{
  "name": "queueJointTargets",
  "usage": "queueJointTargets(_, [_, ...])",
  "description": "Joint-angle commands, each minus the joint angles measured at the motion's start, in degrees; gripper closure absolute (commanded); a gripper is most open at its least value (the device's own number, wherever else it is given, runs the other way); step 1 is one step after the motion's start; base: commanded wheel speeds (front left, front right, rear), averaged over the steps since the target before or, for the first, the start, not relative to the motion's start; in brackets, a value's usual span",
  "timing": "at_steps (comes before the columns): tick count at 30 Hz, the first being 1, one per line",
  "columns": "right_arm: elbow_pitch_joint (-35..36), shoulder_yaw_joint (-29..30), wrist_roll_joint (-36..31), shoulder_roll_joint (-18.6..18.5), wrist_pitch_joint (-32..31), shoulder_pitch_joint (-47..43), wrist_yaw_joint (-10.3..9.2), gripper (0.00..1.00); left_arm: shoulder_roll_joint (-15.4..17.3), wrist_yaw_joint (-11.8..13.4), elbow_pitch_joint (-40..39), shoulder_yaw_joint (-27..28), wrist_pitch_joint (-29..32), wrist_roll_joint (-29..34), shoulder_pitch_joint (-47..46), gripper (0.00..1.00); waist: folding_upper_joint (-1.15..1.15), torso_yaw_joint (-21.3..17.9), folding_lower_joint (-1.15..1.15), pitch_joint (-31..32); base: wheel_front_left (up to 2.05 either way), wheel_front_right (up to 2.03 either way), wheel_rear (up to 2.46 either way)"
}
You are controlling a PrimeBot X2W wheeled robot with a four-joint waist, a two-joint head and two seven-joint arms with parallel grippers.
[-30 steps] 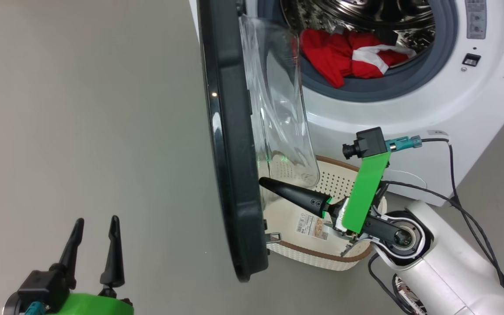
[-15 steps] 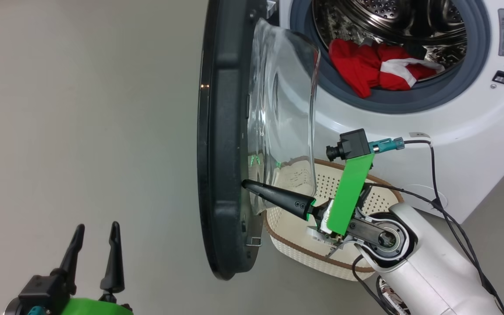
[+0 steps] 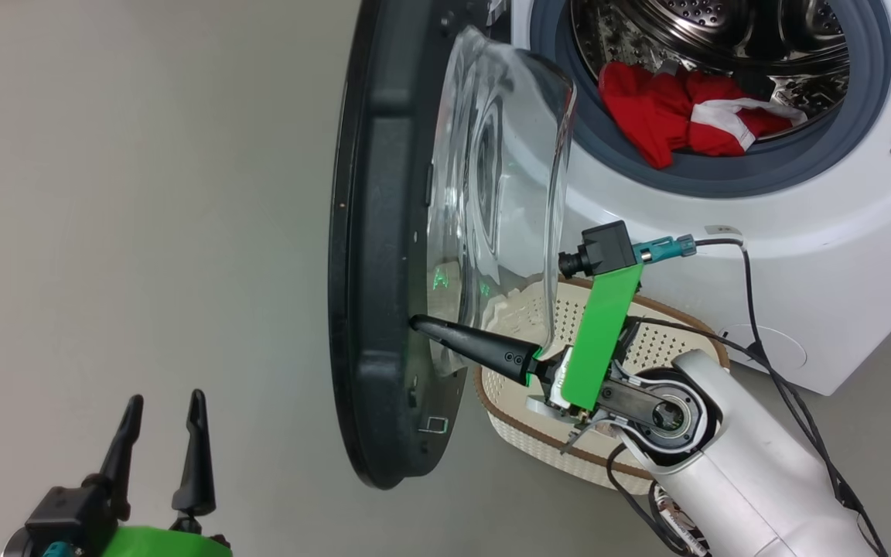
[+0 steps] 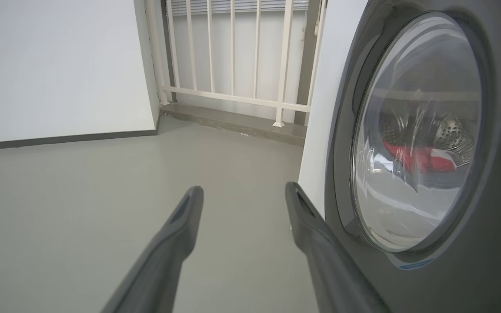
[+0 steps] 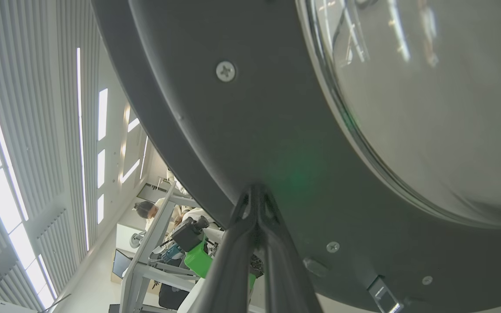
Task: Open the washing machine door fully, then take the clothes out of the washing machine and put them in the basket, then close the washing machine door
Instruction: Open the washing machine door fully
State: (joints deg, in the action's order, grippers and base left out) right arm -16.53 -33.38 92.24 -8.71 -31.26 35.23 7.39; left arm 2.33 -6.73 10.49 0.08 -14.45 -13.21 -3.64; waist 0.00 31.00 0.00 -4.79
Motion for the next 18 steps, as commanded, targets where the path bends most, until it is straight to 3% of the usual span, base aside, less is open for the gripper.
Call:
queueJointTargets(1, [1.4,-0.4,-0.7,2.2,-0.1,1.5,0.10,1.00,1.4,0.5,-1.8,2.1,-0.5,-0.2,-0.2,0.00,0.00,0.0,0.00,0.0,0.00,0.00,0.00])
queueJointTargets(18, [0.2,0.2,-1.9,2.9,0.5,1.1,0.10,1.00,1.6,0.5,-1.2,1.6,-0.5,-0.4,-0.7,0.00,0.00,-0.1,0.00,-0.1,0.00,0.00,0.00])
